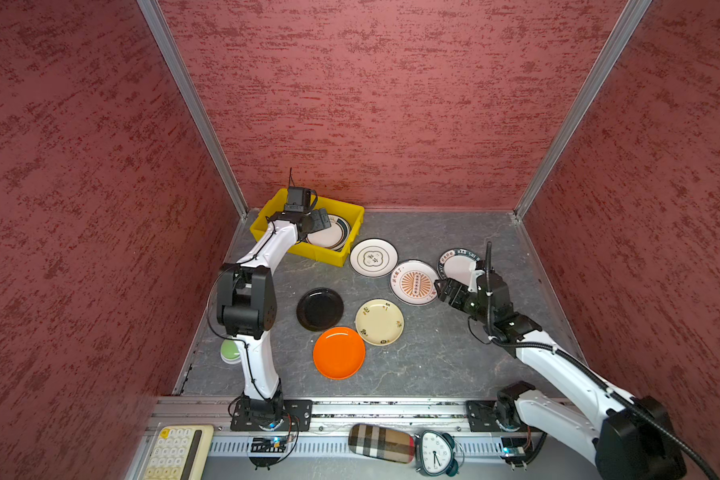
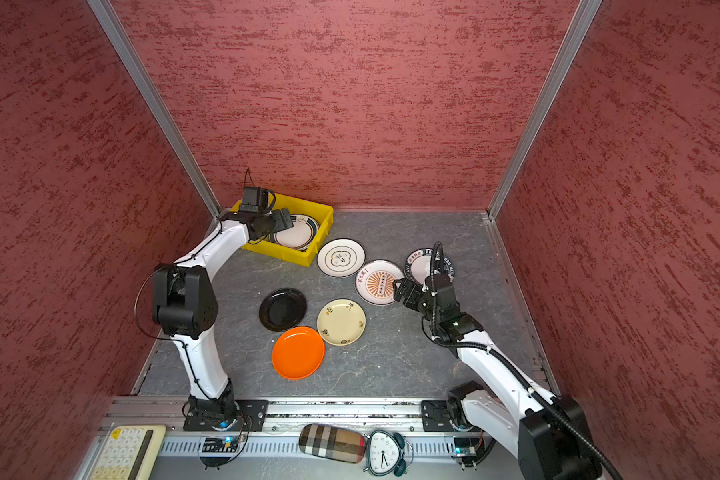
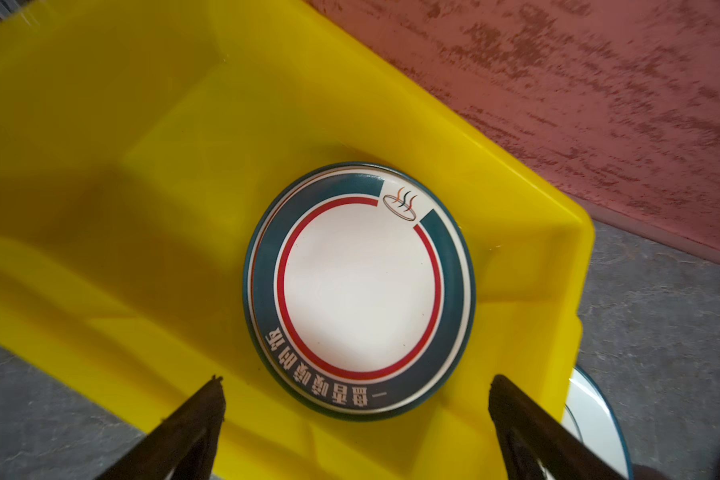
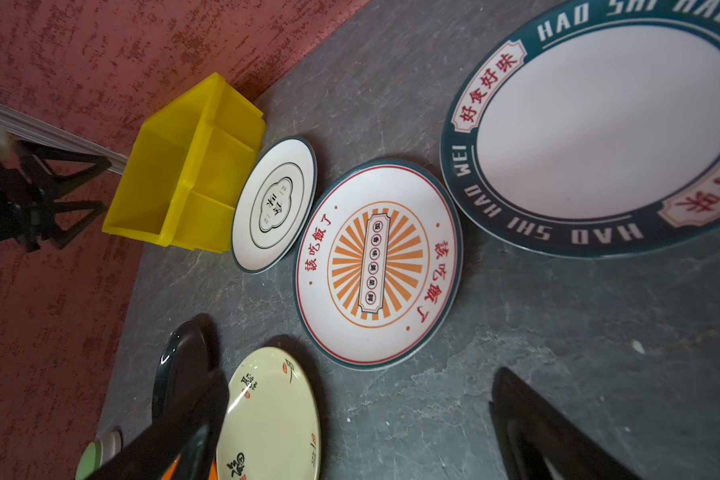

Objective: Place the plates into the plastic bin on the countertop
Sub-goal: 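Raise the left gripper while the right gripper reaches the 'SHI HAO WEI' plate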

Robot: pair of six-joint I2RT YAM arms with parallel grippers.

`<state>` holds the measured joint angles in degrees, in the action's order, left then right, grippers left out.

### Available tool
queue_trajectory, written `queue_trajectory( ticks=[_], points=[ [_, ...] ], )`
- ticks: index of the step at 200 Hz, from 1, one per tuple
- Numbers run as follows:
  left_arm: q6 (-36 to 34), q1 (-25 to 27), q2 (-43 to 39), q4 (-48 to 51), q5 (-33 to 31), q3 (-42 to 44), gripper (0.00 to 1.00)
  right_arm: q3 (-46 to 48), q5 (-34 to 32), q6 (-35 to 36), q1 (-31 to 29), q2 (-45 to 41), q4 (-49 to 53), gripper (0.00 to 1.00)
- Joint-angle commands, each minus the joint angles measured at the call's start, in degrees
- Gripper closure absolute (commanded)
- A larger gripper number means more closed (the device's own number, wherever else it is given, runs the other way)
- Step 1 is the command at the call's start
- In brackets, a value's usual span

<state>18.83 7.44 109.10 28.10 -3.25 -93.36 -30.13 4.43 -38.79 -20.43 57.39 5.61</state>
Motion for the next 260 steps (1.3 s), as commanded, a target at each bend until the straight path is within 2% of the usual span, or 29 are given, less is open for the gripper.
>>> queue_trajectory(
  ticks=[1,20,86,126,163,200,234,260],
  points=[
    [1.1,1.9,-6.6,-5.6,-0.7,4.7,0.01,-2.3,-3.9,1.4,0.2,-1.2,5.3,0.01],
    [2.6,2.9,-11.2,-7.1,-1.1,9.0,0.01,-2.3,-5.9,0.6,0.5,-1.7,7.7,0.01],
    [5.6,6.1,-28.9,-14.7,1.5,27.6,0.01,-0.5,-6.4,-1.1,2.0,-2.8,10.7,0.01],
    [7.5,8.6,-35.4,-16.9,2.7,34.4,0.01,-1.2,-7.2,-0.9,4.5,-3.5,14.6,0.01],
    [8.8,12.2,-37.1,-20.0,5.0,37.5,0.01,-1.7,-1.6,-0.2,10.0,-1.5,14.6,0.01],
    [8.7,13.0,-36.1,-22.4,7.0,38.7,0.01,-0.9,6.6,0.2,18.6,1.5,11.9,0.01],
    [9.8,13.0,-34.7,-26.5,11.3,39.8,0.01,1.4,15.4,-1.8,25.3,6.9,3.3,0.03],
    [10.2,13.0,-33.4,-27.7,14.0,39.2,0.0,0.9,18.4,-4.0,27.4,11.8,-1.7,0.08]
  ],
)
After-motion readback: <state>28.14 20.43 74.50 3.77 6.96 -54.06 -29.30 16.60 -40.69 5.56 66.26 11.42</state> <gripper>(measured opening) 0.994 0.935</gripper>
